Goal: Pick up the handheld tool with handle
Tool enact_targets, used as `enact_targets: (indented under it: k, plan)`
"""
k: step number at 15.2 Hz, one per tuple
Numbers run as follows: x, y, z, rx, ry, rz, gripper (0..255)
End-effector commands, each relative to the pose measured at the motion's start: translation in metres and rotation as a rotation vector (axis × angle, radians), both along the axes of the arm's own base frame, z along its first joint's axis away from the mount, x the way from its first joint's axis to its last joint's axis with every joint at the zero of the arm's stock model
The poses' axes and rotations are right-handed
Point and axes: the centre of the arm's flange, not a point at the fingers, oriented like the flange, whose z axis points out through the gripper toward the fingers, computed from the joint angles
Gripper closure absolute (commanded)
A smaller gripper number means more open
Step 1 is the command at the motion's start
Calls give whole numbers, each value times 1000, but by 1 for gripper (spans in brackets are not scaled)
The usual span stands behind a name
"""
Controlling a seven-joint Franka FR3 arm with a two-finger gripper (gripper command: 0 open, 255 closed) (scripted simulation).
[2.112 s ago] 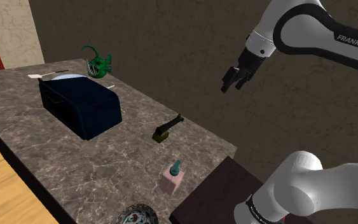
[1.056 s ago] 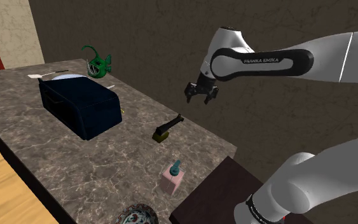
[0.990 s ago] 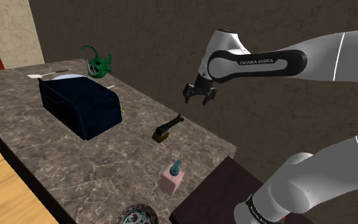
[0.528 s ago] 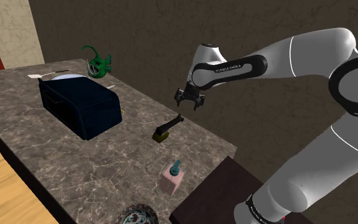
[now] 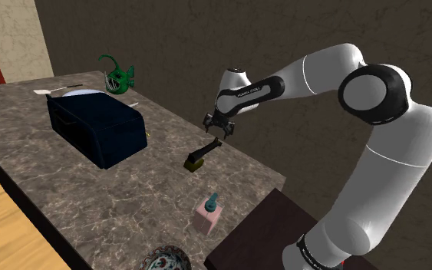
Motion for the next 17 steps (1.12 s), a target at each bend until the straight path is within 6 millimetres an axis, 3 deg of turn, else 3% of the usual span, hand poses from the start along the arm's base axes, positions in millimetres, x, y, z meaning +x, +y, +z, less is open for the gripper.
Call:
enact_targets:
  k: [1,10,17]
  plan:
    - [13,-12,-23,5,3,-61,0]
    - [67,-64,-114,29,16,-314,0]
    - [67,-64,-151,29,16,-314,0]
